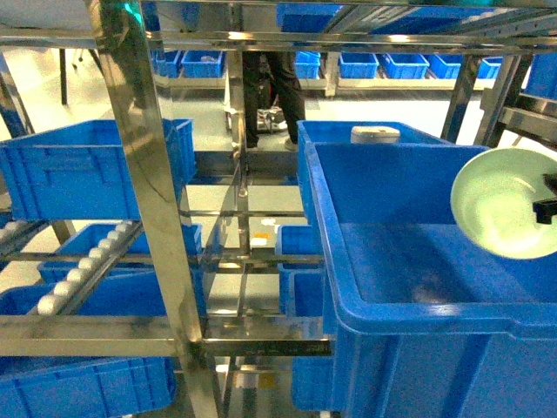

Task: Place green bowl on second shelf with right arm

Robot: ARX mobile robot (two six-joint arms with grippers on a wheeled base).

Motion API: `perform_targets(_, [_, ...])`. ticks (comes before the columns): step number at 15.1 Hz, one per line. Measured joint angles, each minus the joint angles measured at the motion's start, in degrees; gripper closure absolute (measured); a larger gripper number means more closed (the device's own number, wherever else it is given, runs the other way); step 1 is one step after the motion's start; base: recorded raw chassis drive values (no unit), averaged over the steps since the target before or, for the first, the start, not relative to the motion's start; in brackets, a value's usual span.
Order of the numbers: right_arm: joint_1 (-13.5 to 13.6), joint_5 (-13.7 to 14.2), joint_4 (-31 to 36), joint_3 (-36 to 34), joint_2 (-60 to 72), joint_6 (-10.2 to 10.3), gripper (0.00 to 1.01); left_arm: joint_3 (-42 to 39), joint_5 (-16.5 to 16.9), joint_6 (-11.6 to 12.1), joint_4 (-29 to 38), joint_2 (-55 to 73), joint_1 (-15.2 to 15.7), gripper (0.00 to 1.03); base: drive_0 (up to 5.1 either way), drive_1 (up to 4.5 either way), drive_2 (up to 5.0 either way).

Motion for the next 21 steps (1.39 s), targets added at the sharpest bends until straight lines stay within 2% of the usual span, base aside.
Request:
perform_targets(2, [1.40,-0.26,-0.59,0.26,0.00,0.00,0.67,0.00,0.00,0.00,0.00,0.00,0.00,0.05,0.0,0.00,0.0])
perform_targets(5, [1.77,-0.22,1.22,-1.36,-0.07,0.11,0.37,0.00,0.00,0.00,0.00,0.00,0.00,0.05,0.0,0.00,0.0])
perform_targets(8, [2.60,0.35,4.74,-5.35,-2.23,0.13,0.10,0.00,0.00,0.00,0.00,0.00,0.00,0.05,0.0,0.00,0.0])
perform_targets(9, [3.28,0.90,7.98,-8.81,-6.21,0.11,0.02,0.00,-0.02,0.00,0.00,0.00,0.00,0.05,0.0,0.00,0.0])
perform_targets(11, [3.56,1.22,10.01,-15.21,-14.51,0.48,0.03,0.00,0.00,0.00,0.00,0.00,0.00,0.05,0.0,0.00,0.0])
perform_targets(14, [1.49,1.22,2.82,-24.24,-31.34,1.70,0.03,0.00,0.00,0.00,0.00,0.00,0.00,0.05,0.0,0.00,0.0])
perform_targets(15, [0.11,0.92,-2.19,-25.00,-39.21,2.91,0.03,0.00,0.00,0.00,0.00,0.00,0.00,0.05,0.0,0.00,0.0])
perform_targets(16, [-1.88,0.24,-8.26,-24.33,-47.47,5.25,0.03,0.00,-0.02,0.00,0.00,0.00,0.00,0.05,0.0,0.00,0.0])
perform_targets(17, [-4.94,-2.10,-18.38,-22.21,-59.08,8.26,0.03,0.00,-0.02,0.00,0.00,0.00,0.00,0.05,0.0,0.00,0.0])
perform_targets(18, [-6.54,-3.48,-24.90,-20.96,-66.47,9.11,0.03,0.00,-0.02,0.00,0.00,0.00,0.00,0.05,0.0,0.00,0.0])
perform_targets(19, [-7.02,-3.89,-28.37,-20.48,-71.60,9.84,0.03,0.00,0.00,0.00,0.00,0.00,0.00,0.05,0.0,0.00,0.0])
perform_targets(21, [-6.91,-4.33,-28.63,-20.06,-72.22,10.10,0.03,0.00,-0.02,0.00,0.02,0.00,0.00,0.05,0.0,0.00,0.0])
